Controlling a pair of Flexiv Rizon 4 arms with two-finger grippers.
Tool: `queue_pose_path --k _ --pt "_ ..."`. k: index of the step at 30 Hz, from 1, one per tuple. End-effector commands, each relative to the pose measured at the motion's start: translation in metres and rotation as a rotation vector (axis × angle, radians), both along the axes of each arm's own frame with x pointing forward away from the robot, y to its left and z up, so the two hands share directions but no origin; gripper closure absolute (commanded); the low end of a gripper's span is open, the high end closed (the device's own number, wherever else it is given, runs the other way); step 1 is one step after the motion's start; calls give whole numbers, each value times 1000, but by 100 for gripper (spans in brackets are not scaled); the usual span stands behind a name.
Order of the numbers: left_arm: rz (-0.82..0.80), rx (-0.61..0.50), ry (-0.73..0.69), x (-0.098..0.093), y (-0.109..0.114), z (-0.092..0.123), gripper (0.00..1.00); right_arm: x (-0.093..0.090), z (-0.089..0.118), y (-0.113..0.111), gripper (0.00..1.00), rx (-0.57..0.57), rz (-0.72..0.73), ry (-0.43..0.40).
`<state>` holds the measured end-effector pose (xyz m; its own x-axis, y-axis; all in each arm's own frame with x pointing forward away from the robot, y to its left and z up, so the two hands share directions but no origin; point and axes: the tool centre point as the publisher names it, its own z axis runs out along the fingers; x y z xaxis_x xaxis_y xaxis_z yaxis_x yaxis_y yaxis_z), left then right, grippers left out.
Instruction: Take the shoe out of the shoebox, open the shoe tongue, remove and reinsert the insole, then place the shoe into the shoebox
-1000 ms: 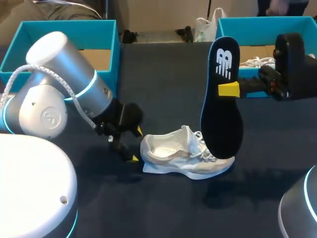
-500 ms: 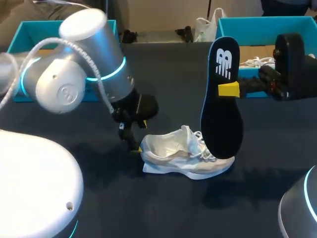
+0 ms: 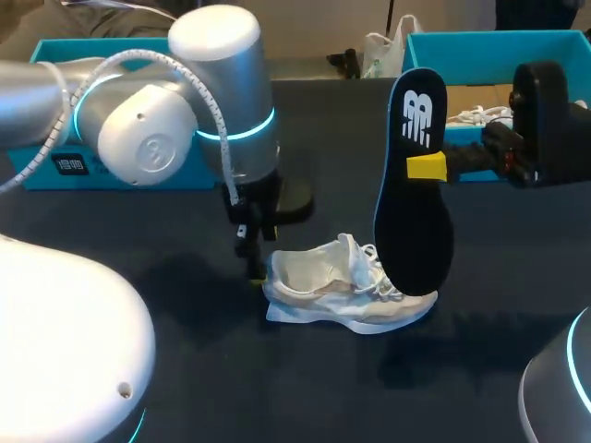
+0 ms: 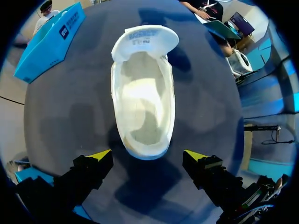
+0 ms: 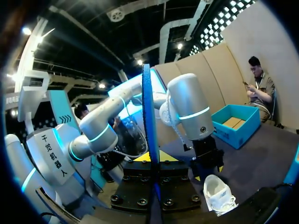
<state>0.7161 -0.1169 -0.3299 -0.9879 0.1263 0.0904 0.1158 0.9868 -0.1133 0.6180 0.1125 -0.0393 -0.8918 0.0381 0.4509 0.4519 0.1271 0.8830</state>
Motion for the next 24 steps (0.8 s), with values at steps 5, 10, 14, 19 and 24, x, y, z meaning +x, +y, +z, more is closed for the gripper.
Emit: queue_pose_path --k 5,10,14,19,24 --pt "-30 -16 -50 -4 -18 30 0 -1 0 1 100 -3 -2 1" --pt "-42 -9 -72 4 -45 29 0 -1 0 1 100 -3 -2 1" --pt "-64 -12 -70 21 -63 12 0 -1 0 1 100 -3 -2 1" --pt "-64 -19 -68 33 -79 -4 0 -1 0 1 100 -3 -2 1" --pt "-61 -33 -58 34 -88 -16 0 -1 0 1 100 -3 -2 1"
